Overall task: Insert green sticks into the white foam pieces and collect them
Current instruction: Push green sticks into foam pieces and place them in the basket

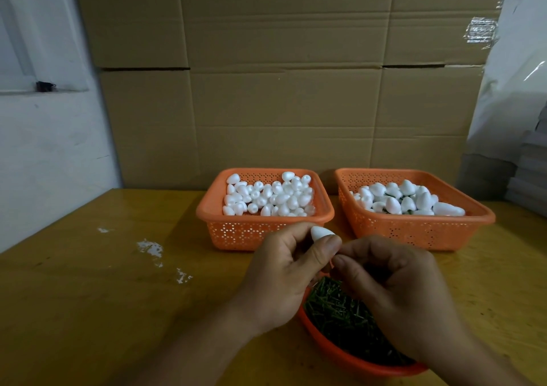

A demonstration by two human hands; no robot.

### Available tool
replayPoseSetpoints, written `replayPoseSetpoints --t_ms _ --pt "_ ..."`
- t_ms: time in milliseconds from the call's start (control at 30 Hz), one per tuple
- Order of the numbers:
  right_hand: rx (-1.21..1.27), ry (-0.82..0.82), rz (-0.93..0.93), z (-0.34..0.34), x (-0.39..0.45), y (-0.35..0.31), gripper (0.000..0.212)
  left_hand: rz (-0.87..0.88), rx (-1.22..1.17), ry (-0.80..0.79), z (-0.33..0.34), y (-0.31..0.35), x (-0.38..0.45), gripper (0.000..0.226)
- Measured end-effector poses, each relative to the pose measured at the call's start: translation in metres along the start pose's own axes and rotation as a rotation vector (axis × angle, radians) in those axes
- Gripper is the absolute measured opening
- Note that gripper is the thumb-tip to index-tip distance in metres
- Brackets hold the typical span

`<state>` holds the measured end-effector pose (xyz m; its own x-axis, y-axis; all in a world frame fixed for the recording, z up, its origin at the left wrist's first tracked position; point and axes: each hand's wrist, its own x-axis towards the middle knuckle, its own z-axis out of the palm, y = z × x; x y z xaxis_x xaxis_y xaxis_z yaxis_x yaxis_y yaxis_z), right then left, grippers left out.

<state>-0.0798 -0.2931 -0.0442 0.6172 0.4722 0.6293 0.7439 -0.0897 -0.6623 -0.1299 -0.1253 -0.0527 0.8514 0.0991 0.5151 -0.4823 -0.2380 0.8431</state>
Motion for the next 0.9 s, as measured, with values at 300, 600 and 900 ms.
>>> replayPoseSetpoints --t_ms 300,600,900 --pt "0.203 0.023 0.074 0.006 -0.002 -0.002 0.016 0.107 0.136 -0.010 0.000 0.006 -0.001 0.026" --pt "0.444 -0.020 0.197 0.007 0.002 -0.002 0.017 0.092 0.029 -0.007 0.000 0.005 0.000 0.024" --pt "0.298 0.154 0.301 -0.012 0.024 0.013 0.017 -0.038 0.076 0.005 0.003 -0.007 -0.002 0.040"
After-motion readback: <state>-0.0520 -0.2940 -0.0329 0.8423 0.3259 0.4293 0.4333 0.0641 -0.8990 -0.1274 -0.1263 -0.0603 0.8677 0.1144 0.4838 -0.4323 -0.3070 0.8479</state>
